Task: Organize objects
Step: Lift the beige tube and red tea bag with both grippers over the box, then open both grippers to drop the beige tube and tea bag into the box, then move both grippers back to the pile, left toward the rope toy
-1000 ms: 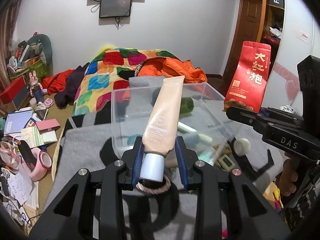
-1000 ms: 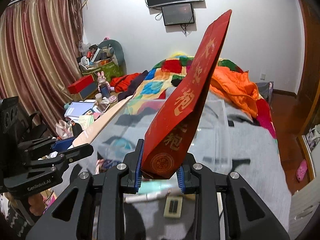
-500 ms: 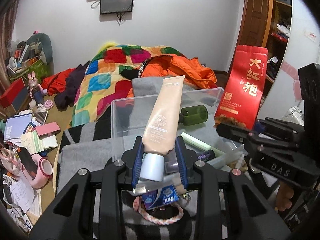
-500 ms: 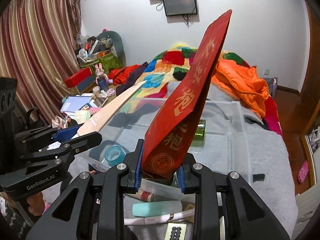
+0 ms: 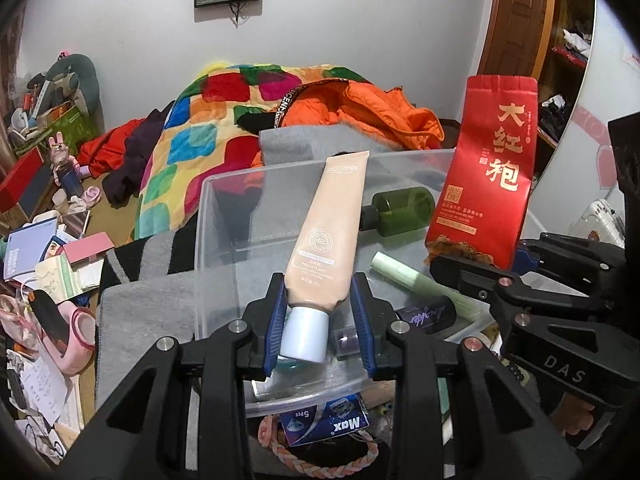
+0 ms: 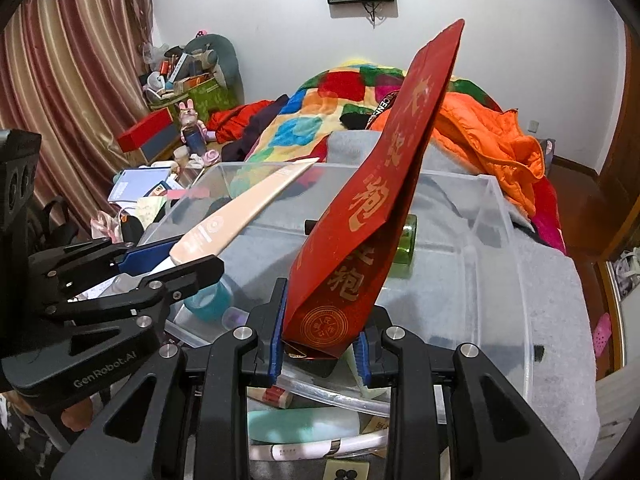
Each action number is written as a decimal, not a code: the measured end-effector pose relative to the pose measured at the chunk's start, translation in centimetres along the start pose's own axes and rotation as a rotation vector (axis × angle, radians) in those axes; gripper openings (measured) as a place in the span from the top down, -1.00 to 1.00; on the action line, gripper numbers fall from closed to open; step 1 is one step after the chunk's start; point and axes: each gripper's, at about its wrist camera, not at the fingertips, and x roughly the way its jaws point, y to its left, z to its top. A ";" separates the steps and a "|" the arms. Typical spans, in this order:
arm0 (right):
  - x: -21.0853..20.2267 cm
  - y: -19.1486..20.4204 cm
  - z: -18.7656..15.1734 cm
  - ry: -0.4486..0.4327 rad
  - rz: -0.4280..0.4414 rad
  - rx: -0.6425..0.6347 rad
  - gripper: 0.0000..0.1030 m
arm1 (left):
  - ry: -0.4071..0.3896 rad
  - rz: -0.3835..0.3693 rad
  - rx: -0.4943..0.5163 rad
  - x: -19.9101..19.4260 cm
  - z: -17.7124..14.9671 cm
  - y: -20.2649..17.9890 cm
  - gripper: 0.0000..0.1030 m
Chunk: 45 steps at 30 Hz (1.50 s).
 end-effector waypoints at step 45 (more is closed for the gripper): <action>-8.0 -1.9 -6.8 -0.050 -0.120 -0.017 -0.11 | 0.067 0.013 -0.066 -4.1 -7.5 2.9 -0.41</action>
